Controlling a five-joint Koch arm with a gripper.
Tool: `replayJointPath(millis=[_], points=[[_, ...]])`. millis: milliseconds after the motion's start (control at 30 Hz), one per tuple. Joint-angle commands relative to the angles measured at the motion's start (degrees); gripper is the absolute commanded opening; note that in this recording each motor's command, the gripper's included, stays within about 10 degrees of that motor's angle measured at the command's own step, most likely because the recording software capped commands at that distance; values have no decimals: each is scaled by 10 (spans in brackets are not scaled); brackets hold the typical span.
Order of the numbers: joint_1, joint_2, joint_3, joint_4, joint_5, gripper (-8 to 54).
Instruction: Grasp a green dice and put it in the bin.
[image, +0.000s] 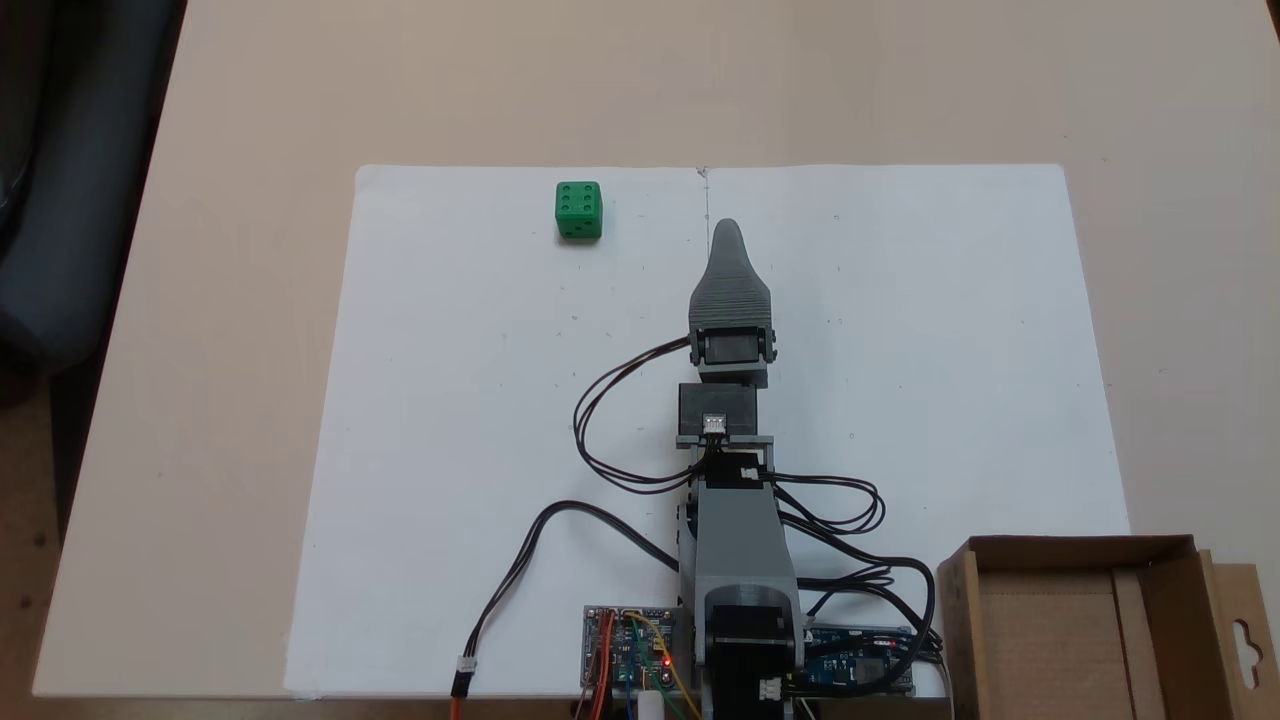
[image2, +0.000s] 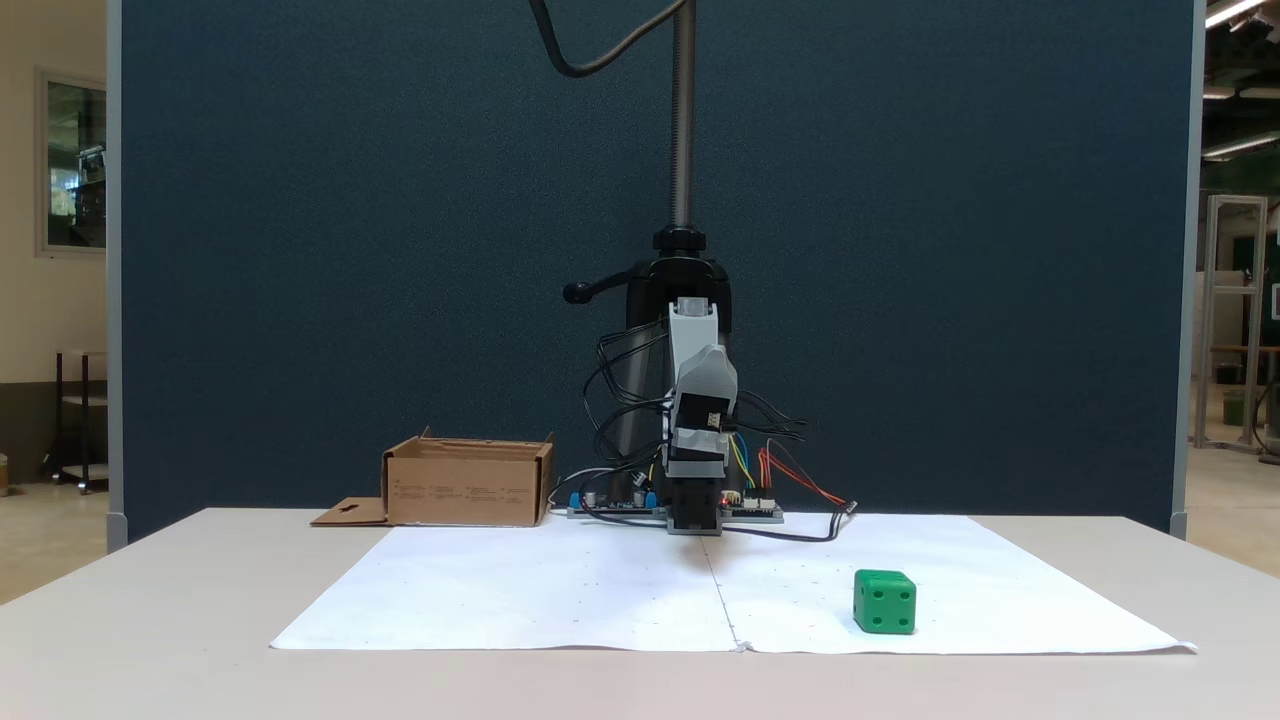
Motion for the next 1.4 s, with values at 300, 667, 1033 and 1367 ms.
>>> replayJointPath(millis=[300,667,1033,1367], points=[[54,61,39,83,32,415],[52,61,40,83,32,415],[51,62,40,78,33,436],[50,61,40,83,24,435]])
